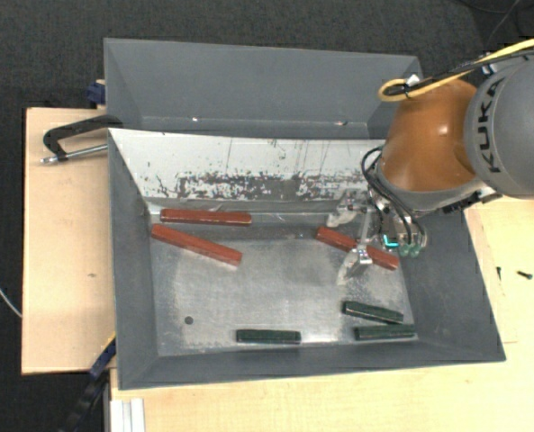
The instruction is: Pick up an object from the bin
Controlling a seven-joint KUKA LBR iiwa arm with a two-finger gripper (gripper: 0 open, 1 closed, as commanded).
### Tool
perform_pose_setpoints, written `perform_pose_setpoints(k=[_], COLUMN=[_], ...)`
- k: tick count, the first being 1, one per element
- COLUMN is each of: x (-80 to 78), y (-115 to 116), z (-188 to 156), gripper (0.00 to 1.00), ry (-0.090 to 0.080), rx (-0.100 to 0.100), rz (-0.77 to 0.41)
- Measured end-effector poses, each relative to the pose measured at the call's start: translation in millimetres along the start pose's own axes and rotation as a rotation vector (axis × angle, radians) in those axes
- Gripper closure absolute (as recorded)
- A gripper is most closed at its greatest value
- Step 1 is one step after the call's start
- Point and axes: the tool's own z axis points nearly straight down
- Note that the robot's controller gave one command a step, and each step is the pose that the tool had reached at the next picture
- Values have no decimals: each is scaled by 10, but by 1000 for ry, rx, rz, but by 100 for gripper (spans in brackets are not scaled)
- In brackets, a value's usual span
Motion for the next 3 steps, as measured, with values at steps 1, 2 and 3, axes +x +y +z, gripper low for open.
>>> perform_pose_setpoints(k=[1, 2, 3], x=[-20, -167, -186], y=[0, -119, -287], z=[-43, 53, 512], gripper=[0, 0, 0], ry=[-8, -13, -9], rx=[0, 0, 0], rz=[-1, 43, 97])
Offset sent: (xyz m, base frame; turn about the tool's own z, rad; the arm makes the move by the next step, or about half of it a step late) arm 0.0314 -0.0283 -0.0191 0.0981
